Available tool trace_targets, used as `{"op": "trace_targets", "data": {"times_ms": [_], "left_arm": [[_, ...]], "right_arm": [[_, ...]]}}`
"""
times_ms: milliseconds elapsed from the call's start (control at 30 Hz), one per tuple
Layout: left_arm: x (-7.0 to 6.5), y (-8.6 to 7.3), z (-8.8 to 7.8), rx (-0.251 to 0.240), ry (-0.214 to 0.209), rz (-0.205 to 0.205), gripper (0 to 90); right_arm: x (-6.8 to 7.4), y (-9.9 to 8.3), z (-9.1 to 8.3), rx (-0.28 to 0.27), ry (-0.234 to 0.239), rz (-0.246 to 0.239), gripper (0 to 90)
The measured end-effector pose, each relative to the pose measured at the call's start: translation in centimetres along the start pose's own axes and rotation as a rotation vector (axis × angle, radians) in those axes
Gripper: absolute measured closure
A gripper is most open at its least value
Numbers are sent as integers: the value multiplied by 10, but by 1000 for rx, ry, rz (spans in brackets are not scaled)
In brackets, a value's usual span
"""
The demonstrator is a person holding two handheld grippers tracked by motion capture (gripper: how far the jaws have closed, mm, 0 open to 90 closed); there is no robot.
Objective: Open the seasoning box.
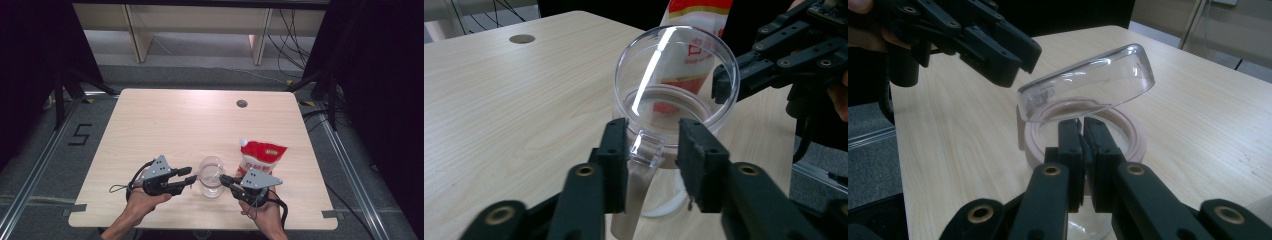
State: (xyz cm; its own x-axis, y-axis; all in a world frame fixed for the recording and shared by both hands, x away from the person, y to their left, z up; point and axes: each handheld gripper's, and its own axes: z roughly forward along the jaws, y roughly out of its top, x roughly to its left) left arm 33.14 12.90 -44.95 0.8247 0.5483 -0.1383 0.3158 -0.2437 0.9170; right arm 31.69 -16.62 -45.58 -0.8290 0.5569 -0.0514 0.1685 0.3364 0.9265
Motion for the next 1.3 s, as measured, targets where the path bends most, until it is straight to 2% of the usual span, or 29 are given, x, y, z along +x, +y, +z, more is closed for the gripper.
{"op": "trace_targets", "data": {"times_ms": [33,67,100,133,200,267,300,400,467,500,533,567,600,633,733,833,867,900,933,967,1000,1033,1100,1200,1300], "left_arm": [[1,0,-1,12,-15,25,466],[2,0,-2,31,-24,45,466],[0,-1,-5,47,0,31,427],[-1,-3,-6,47,6,28,406],[2,-6,-7,60,-11,41,331],[0,-10,-7,75,-5,8,277],[0,-12,-7,89,2,7,249],[0,-16,-9,111,-10,14,203],[1,-19,-12,115,3,44,175],[-1,-21,-12,114,20,20,161],[0,-23,-13,118,28,39,161],[0,-25,-14,115,43,27,160],[3,-26,-14,112,47,38,155],[3,-28,-15,112,50,16,149],[7,-32,-18,114,71,9,150],[8,-35,-22,112,79,-2,150],[9,-37,-22,100,75,-6,151],[9,-37,-24,101,76,-10,151],[10,-37,-26,108,84,-6,151],[12,-37,-26,103,77,16,151],[12,-38,-27,101,76,16,151],[11,-39,-27,97,83,-15,151],[12,-39,-28,95,83,-13,151],[11,-39,-29,101,99,-1,151],[10,-40,-27,104,89,1,151]], "right_arm": [[0,1,0,-3,2,4,857],[0,1,0,-3,2,4,857],[1,1,0,-2,12,7,857],[1,2,-1,-4,3,0,857],[2,3,-1,-3,9,-3,857],[3,5,0,-8,8,-18,856],[5,6,0,-15,2,-18,855],[9,8,2,-23,8,-32,854],[11,11,3,-28,6,-39,854],[12,12,3,-29,8,-44,853],[13,13,4,-45,-3,-38,853],[14,14,3,-36,6,-31,852],[16,15,4,-43,6,-34,852],[16,16,5,-48,13,-49,852],[19,19,8,-48,21,-60,852],[22,21,10,-50,30,-58,852],[23,22,11,-54,22,-71,852],[24,23,11,-51,28,-60,852],[24,23,11,-51,28,-60,852],[24,23,13,-57,34,-64,852],[25,24,13,-58,30,-62,852],[26,24,14,-60,33,-67,851],[27,26,16,-67,36,-84,849],[29,27,16,-60,42,-84,848],[31,26,18,-62,50,-77,847]]}}
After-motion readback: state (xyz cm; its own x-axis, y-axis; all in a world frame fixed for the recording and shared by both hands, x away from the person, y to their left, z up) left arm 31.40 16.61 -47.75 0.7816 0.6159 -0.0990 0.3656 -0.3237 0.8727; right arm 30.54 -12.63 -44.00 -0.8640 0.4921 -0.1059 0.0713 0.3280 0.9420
